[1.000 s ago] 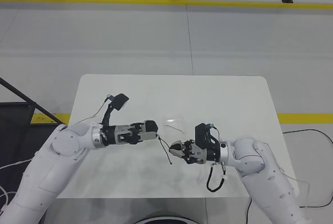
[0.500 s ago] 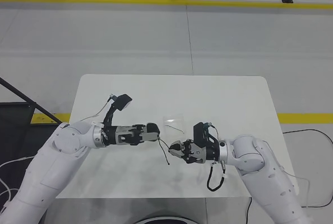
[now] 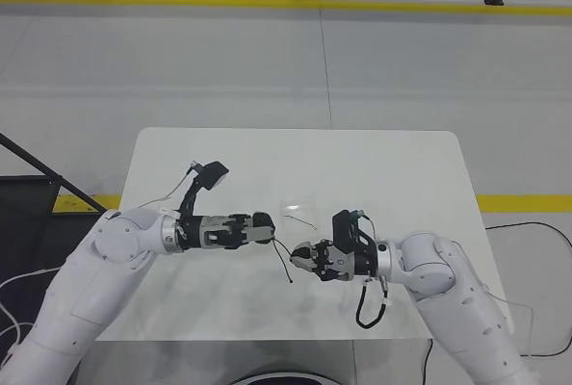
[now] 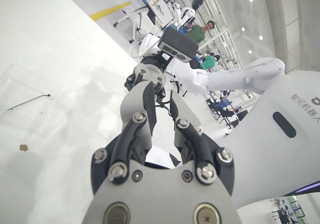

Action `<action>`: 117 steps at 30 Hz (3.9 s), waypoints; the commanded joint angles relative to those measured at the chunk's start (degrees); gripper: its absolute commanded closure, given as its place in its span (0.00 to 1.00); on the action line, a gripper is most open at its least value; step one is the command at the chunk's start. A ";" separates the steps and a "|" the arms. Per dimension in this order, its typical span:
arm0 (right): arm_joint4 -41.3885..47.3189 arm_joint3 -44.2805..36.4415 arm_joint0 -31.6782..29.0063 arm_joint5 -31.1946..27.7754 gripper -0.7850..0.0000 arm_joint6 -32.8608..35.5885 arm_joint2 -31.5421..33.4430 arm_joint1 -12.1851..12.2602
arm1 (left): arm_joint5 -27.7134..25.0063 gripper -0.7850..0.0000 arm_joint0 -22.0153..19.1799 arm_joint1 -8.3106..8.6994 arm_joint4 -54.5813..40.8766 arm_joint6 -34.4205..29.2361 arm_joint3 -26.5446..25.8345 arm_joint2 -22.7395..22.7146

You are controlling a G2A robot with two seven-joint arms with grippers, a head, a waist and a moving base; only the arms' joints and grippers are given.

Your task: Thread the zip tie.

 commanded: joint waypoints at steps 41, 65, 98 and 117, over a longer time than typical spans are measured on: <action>13.43 -3.02 1.76 -3.11 1.00 3.08 -3.98 3.85 | -2.03 1.00 0.50 -0.04 -3.67 0.21 2.08 -2.06; 18.79 4.25 7.55 -3.11 1.00 4.82 -9.55 5.07 | 2.06 0.53 -1.20 0.52 -10.07 -6.95 0.51 0.55; 18.48 5.72 9.76 -3.11 1.00 3.15 -12.43 5.35 | 1.56 0.95 -3.89 1.49 -10.15 -6.45 2.36 4.50; 19.35 0.44 7.72 -3.11 1.00 3.37 -11.40 7.07 | 0.22 1.00 -4.12 1.87 -12.57 -5.10 4.74 3.79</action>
